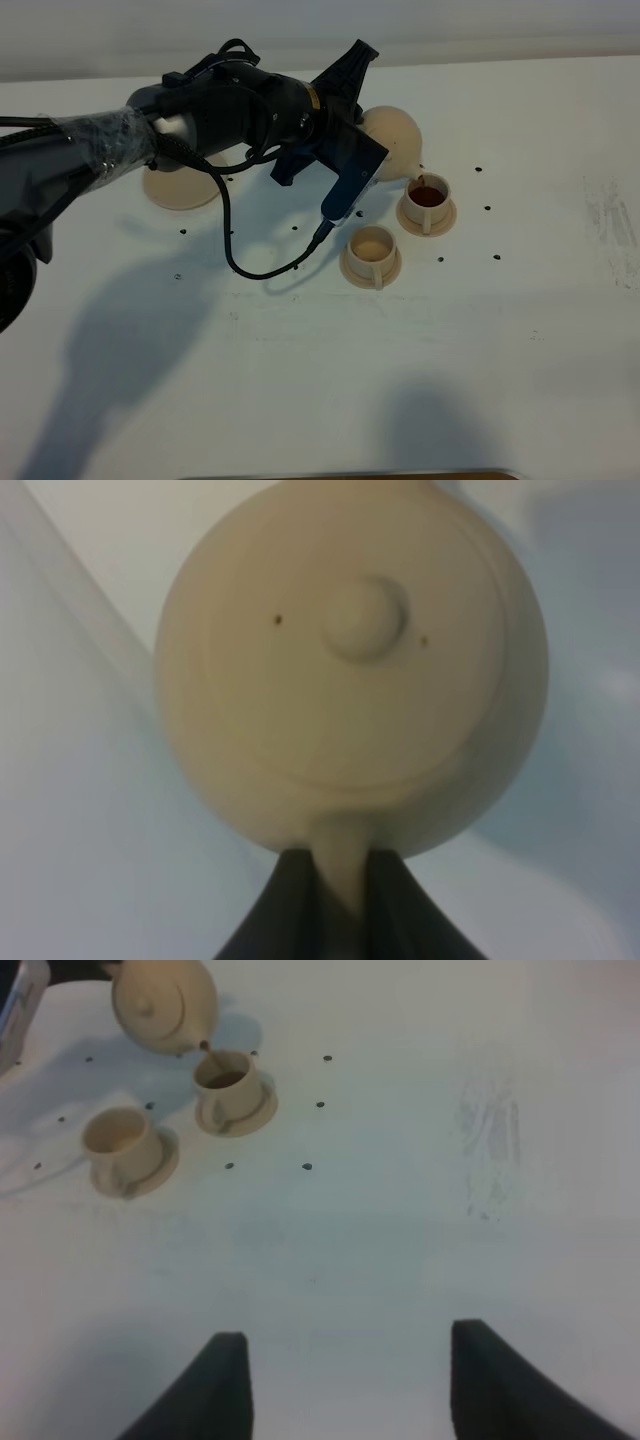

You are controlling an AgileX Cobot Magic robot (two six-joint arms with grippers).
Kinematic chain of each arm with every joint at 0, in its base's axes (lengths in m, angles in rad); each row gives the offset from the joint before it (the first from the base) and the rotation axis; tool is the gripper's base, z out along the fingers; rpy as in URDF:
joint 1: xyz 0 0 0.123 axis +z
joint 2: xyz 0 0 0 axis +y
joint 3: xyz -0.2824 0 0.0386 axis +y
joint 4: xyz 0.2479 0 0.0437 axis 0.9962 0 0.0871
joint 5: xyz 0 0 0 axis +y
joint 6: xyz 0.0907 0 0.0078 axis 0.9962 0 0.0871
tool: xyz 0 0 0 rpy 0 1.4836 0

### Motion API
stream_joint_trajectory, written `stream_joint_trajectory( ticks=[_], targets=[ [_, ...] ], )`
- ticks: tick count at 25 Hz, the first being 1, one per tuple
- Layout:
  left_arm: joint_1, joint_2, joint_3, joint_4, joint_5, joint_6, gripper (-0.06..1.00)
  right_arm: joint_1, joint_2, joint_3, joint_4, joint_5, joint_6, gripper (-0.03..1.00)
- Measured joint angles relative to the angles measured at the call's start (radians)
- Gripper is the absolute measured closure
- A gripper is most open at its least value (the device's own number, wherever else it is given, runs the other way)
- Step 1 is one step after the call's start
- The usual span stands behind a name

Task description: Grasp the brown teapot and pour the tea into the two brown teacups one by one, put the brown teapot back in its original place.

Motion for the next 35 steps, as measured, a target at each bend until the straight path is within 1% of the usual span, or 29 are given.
stream_joint_trajectory(
  ticks=[5, 12, 20, 35],
  targets=[
    [-0.001, -0.003, 0.0, 0.001, -0.003, 0.001, 0.78, 0.0, 0.0, 0.0, 0.0, 0.0, 0.0, 0.53],
    [-0.012, -0.003, 0.0, 0.001, -0.005, 0.029, 0.78, 0.0, 0.0, 0.0, 0.0, 0.0, 0.0, 0.53],
    [-0.012, -0.003, 0.0, 0.001, -0.009, 0.034, 0.78, 0.0, 0.0, 0.0, 0.0, 0.0, 0.0, 0.53],
    [-0.012, -0.003, 0.0, 0.004, -0.015, 0.076, 0.78, 0.0, 0.0, 0.0, 0.0, 0.0, 0.0, 0.53]
  ],
)
